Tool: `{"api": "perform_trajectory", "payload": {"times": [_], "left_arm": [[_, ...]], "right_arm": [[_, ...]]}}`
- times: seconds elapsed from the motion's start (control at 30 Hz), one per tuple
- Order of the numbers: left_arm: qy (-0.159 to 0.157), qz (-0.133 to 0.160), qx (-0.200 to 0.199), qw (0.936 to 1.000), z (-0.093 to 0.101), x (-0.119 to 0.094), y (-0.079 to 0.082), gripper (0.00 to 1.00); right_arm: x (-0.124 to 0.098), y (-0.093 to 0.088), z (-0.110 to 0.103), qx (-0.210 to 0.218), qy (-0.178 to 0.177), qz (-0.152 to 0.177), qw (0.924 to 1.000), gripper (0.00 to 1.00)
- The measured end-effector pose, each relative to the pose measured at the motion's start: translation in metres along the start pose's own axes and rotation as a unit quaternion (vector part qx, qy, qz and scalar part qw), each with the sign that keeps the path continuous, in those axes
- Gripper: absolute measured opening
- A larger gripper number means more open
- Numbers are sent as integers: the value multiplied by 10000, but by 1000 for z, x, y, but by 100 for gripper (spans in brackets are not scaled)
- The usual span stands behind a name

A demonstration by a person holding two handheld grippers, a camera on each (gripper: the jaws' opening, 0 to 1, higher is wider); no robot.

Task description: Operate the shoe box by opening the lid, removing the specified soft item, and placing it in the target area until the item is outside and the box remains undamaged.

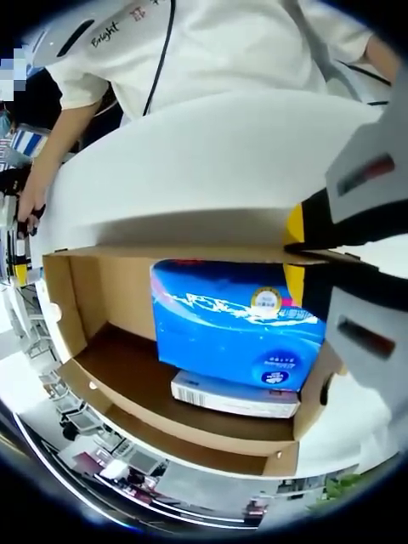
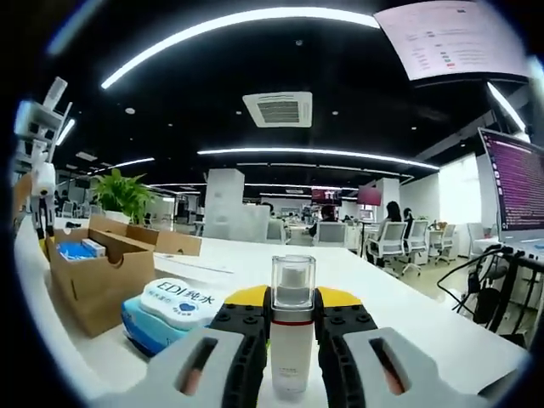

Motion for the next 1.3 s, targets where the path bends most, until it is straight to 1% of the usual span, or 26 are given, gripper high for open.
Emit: {"api": "perform_trajectory", "payload": {"times": [0.03,0.1,0.13,0.17,0.2,0.27,0.33,0.4,0.57,0.67,0.73,0.9,0.93,1.0,1.03,1.1,1.17,1.3], "left_arm": [[4,1,2,10000,0,0,0,4],[2,0,2,10000,0,0,0,4],[-4,-2,-4,10000,0,0,0,4],[-8,-4,-7,10000,0,0,0,4],[-9,-4,-6,10000,0,0,0,4],[-5,3,3,10000,0,0,0,4],[-3,8,1,10000,0,0,-1,4],[-3,0,-3,10000,0,0,-1,4],[7,9,6,10000,0,0,-1,4],[-2,-1,-5,10000,1,0,0,4],[0,2,-2,10000,2,0,0,4],[-1,-1,-4,10000,1,0,0,4],[-1,-3,-3,10000,1,0,0,4],[-1,-4,-4,10000,1,0,0,4],[1,0,-3,10000,1,0,-1,4],[2,2,-1,10000,1,0,-1,4],[-3,5,-3,10000,1,0,-1,4],[-2,9,5,10000,0,0,-1,4]], "right_arm": [[1,0,-1,-10,84,12,10000,19],[-1,-1,-2,-16,-9,-49,10000,19],[-2,-3,-1,-260,-90,-85,9996,19],[-2,-6,-3,-284,-65,-159,9994,19],[-4,-4,-4,-218,-42,-68,9997,19],[-2,-3,-3,-165,-7,-36,9999,19],[-2,-4,-1,-139,-75,-7,9999,19],[-2,-4,2,42,-166,-32,9998,19],[-7,-2,-6,-116,-121,-66,9998,19],[-5,-2,-7,-107,-41,-139,9998,19],[-4,-3,-6,-192,-78,-202,9996,19],[-4,-3,-6,-204,-47,-230,9995,20],[-4,-3,-7,-192,-29,-231,9995,22],[-3,-3,-7,-170,22,-214,9996,31],[-4,-3,-8,-173,22,-216,9996,34],[-4,-2,-8,-161,-3,-203,9997,34],[-5,-2,-6,-185,-61,-202,9996,38],[-6,-4,-4,-52,-76,-239,9997,45]]}}
Point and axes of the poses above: the point that each gripper's makers call its tool centre point, and the gripper's own axes: x roughly forward along the fingers, z roughly to its right, y roughly out of its top, the point moved 4 cm from there along -x, roughly backward along the fingers, and after that the axes turned 7 degrees about -y, right-handed, at the moved point
